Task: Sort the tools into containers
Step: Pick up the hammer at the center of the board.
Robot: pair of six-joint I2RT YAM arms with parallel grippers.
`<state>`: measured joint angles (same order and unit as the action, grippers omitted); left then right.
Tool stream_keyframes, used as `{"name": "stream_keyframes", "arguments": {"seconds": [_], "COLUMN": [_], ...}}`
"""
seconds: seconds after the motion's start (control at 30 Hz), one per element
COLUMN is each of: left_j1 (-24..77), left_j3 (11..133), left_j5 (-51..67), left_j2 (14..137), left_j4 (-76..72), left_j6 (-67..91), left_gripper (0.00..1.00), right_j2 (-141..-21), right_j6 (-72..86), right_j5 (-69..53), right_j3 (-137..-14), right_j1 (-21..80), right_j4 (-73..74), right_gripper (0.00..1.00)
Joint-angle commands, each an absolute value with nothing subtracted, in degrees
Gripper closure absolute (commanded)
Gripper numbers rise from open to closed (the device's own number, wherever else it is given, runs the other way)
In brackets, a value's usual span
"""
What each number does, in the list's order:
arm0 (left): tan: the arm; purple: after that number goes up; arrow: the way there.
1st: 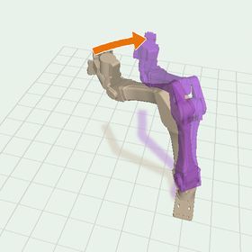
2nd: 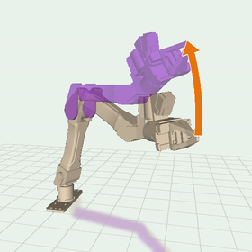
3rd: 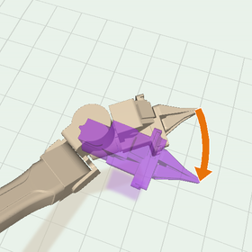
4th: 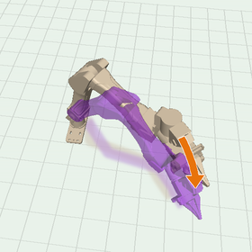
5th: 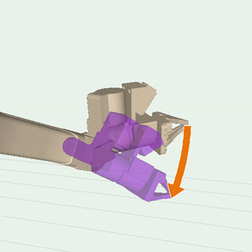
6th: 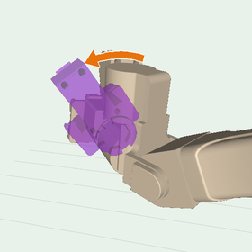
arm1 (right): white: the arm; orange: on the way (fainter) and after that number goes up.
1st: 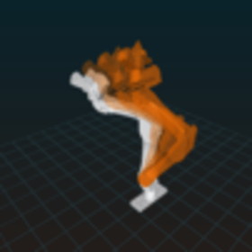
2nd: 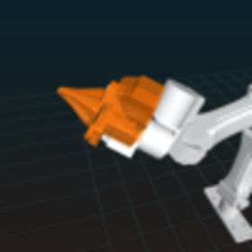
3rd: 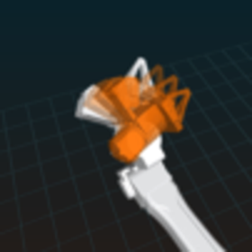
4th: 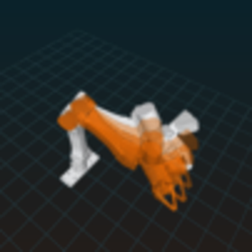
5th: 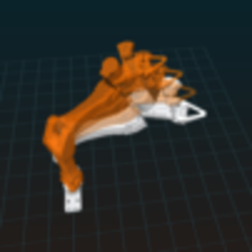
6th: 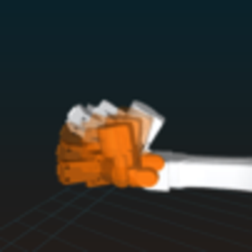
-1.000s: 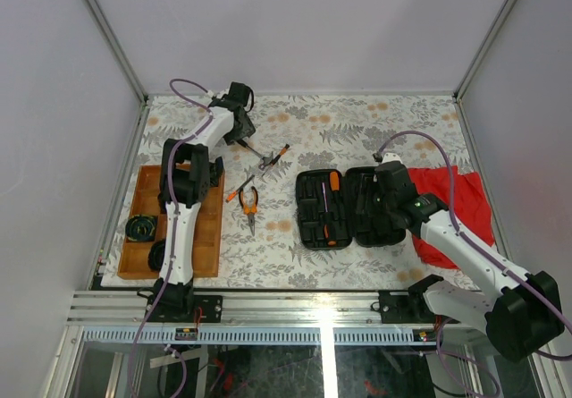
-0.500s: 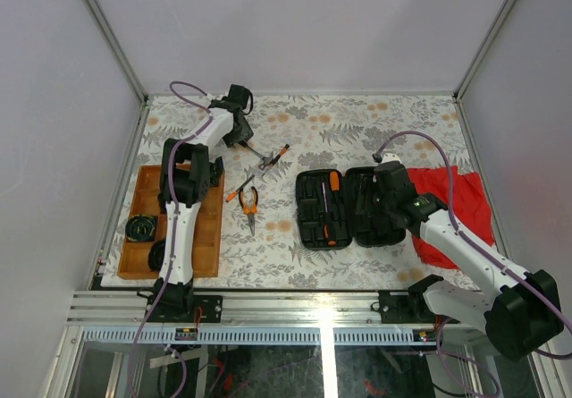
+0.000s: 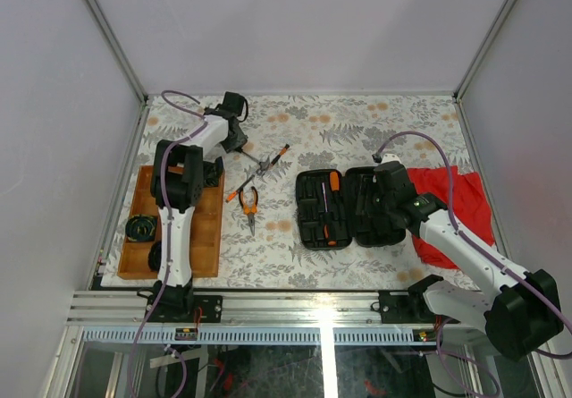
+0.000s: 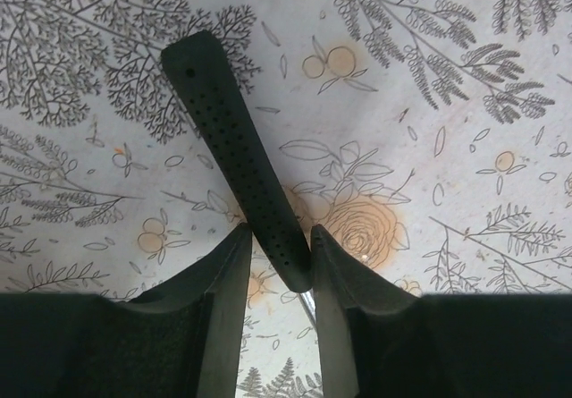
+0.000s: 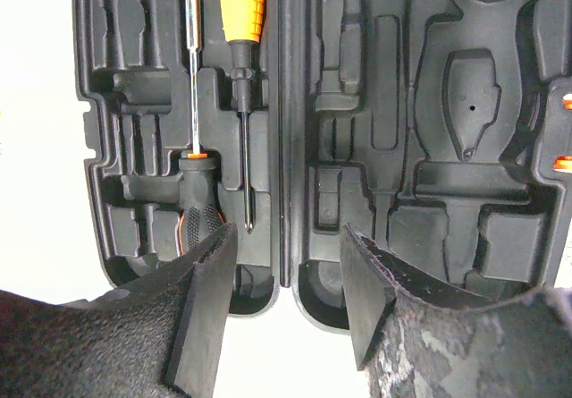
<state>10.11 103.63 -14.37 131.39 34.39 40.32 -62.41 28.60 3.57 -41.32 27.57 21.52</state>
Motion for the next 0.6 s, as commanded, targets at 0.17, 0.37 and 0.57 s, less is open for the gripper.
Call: {"name": "stream_keyframes", "arguments": {"seconds": [0.17,0.37,0.57], "left_j1": [9.75,9.73,9.78], "left_j3": [97.58,94.91,89.69], "left_j5": [-13.24,-13.39,-11.32], "left_j2": [129.09,125.53,118.88], "left_j4": [33.16,31.22,26.18], "left_j6": [41.54,41.33,41.46], "left_gripper": [0.85,0.99,1.00], "right_j2": [-62.49,-62.23,-62.23], "right_j6": [27.95,28.43,28.65], "right_j5": [4.01,4.03,3.79], "right_j3": [-42.25,-42.36,-42.70], "right_j1": [27.25,27.29,27.25], "right_j4": [21.73,21.80,21.96], "right_gripper": [0.44,0.44,0.44]}}
